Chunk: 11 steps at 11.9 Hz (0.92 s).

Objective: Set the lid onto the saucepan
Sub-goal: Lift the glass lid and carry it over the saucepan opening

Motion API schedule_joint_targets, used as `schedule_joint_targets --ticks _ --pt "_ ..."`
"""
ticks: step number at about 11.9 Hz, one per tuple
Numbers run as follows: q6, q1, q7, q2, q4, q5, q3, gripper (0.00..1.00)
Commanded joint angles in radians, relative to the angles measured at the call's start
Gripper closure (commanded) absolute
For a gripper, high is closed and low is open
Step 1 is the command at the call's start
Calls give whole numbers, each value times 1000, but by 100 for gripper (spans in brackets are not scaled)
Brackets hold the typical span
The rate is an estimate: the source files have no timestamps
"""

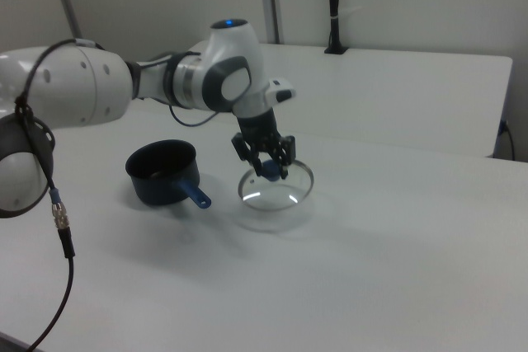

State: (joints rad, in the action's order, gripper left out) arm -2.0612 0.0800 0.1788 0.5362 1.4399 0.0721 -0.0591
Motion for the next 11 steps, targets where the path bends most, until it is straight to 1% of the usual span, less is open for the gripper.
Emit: schedule_joint_targets --ticks 1,3,4,6,8,10,11 --pt "119 -81 -51 -55 -57 -17 -19 76" --pt "223 -150 -56 -62 -122 -72 -68 76" --pt "254 -196 -65 -67 -128 -87 -89 76" --pt "298 -281 -111 -67 -131 -87 -108 76" --pt "291 -368 -168 -53 -130 -87 -120 76" --pt "282 -454 -196 -48 -130 -87 -146 76" --pt "285 -480 -200 -50 -130 -87 -149 76"
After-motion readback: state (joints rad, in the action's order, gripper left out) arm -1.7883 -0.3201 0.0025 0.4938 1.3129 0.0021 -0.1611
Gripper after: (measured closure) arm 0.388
